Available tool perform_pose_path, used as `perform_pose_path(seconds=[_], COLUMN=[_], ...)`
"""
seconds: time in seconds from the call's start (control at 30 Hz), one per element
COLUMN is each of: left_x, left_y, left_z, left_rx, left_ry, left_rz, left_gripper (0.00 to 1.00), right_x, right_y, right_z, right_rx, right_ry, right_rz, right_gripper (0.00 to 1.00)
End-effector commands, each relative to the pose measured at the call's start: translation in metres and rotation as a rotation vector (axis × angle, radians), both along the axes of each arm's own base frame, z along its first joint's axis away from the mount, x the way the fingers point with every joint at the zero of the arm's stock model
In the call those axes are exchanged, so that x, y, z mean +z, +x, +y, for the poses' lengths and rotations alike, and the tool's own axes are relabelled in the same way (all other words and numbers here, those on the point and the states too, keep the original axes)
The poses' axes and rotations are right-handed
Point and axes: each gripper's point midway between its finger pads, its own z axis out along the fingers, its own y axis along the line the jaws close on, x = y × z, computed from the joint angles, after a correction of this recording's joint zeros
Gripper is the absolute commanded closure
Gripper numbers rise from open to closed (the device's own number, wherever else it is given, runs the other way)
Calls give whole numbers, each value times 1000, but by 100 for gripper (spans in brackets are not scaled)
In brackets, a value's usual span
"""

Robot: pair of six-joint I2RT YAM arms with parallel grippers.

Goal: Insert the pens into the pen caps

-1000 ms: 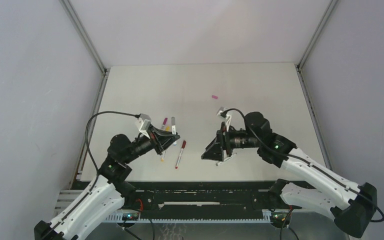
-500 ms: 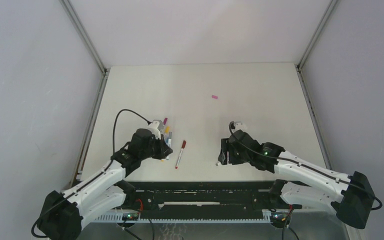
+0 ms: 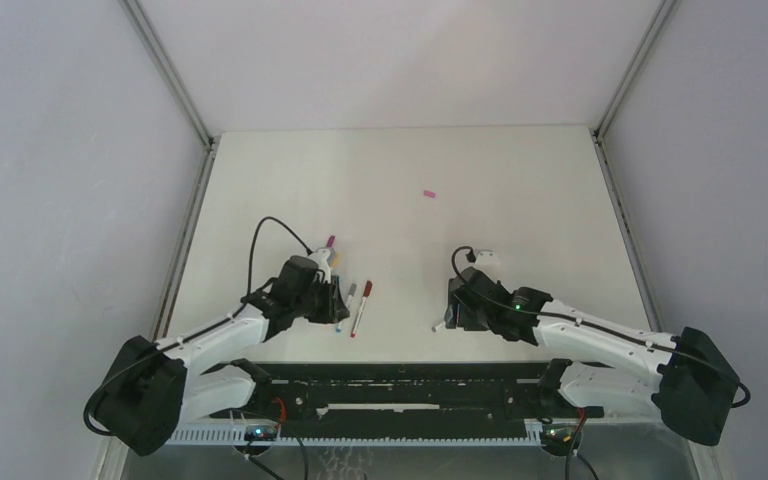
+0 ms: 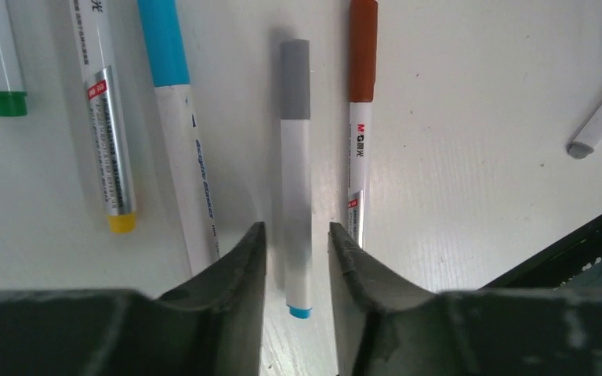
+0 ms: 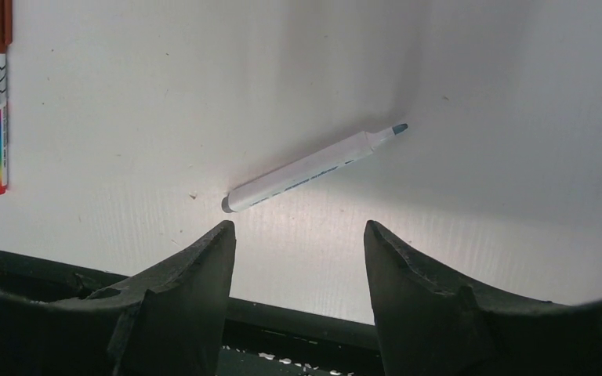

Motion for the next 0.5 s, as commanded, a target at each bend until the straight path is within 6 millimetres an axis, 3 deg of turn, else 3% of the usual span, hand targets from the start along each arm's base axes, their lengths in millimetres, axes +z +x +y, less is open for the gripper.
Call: perform_pose_path(seconds=[0.0, 0.1, 0.17, 0.3, 0.47], left_x=[34, 46, 70, 116, 132], left_y=[27, 30, 31, 23, 6], left_z=[-15, -15, -26, -67, -123], left_rx=[2, -4, -61, -201, -371], left_ry=[-58, -55, -68, -156, -205], left_rz=[-108, -164, -271, -451, -576], left_gripper=[59, 51, 48, 45, 45], right_x=[10, 16, 22, 31, 44], right_y=[12, 14, 16, 24, 39], right_z=[5, 3, 1, -8, -24], right_rx=[-41, -36, -35, -38, -72], right_ry=[30, 35, 42, 48, 53], right_rz=[-55, -83, -103, -137, -192], right_gripper=[40, 40, 40, 40, 40])
